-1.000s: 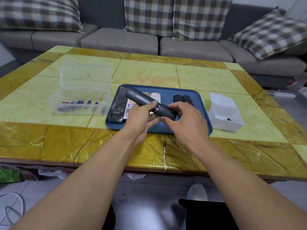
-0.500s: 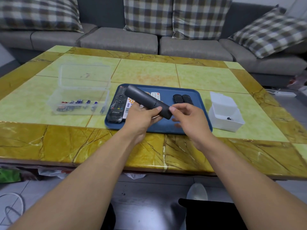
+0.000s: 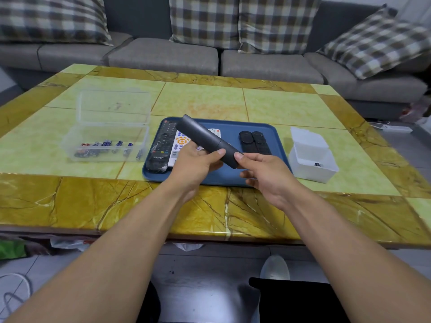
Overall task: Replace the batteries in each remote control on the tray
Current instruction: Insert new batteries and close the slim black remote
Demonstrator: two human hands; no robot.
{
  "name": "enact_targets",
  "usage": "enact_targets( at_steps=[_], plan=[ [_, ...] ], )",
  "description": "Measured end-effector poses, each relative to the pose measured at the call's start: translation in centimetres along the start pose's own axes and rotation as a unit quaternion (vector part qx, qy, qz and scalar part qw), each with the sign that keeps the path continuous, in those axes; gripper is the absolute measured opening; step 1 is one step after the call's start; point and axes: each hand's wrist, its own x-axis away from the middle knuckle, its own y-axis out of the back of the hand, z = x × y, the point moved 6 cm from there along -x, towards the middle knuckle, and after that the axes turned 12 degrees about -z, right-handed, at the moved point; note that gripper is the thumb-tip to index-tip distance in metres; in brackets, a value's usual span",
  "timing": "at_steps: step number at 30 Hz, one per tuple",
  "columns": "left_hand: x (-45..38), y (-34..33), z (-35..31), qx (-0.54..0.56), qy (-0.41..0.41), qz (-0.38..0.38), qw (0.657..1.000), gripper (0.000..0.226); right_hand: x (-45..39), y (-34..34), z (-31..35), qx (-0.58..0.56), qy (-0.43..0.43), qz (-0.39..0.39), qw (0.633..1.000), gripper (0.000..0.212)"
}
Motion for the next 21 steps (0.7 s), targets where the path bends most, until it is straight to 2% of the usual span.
enact_targets(
  at_steps=[3,5,6,8,11,14,16,17,19,21],
  plan=[
    [0.0,0.0,0.0,0.002,0.001,0.007,1.000,0.026,0.0,0.0,-0.1,0.014,0.013,-0.008,1.000,0.023],
    [0.1,0.1,0.1,0.001,0.004,-0.010,1.000,0.025,-0.2,0.4,0.4,0.093,0.093,-0.053,0.990,0.029],
    [0.1,0.1,0.3,-0.005,0.007,-0.023,1.000,0.023,-0.2,0.4,0.9,0.154,0.156,-0.074,0.973,0.035],
    [0.1,0.0,0.7,-0.011,0.020,-0.039,0.999,0.020,0.4,-0.7,1.5,0.251,0.258,-0.056,0.931,0.046],
    [0.2,-0.6,0.9,-0.014,0.048,-0.028,0.998,0.022,1.3,-2.1,1.7,0.337,0.336,-0.045,0.878,0.049],
    [0.1,-1.0,0.9,-0.018,0.064,-0.022,0.998,0.022,0.3,-1.9,1.7,0.334,0.320,-0.085,0.882,0.030],
    [-0.2,-0.6,0.9,-0.052,0.038,-0.054,0.996,0.025,-1.2,-1.5,0.9,0.302,0.258,-0.099,0.913,0.022],
    [-0.5,-0.2,0.8,-0.095,0.003,-0.072,0.993,0.029,-1.8,-1.4,0.4,0.282,0.216,-0.102,0.929,0.026],
    [-0.7,0.5,0.3,-0.228,-0.091,-0.084,0.966,0.037,-2.8,-1.1,-0.7,0.255,0.146,-0.105,0.950,0.038],
    [-1.0,0.7,0.5,-0.382,-0.158,-0.073,0.907,0.046,-3.2,-1.1,-1.3,0.249,0.115,-0.109,0.955,0.037]
  ],
)
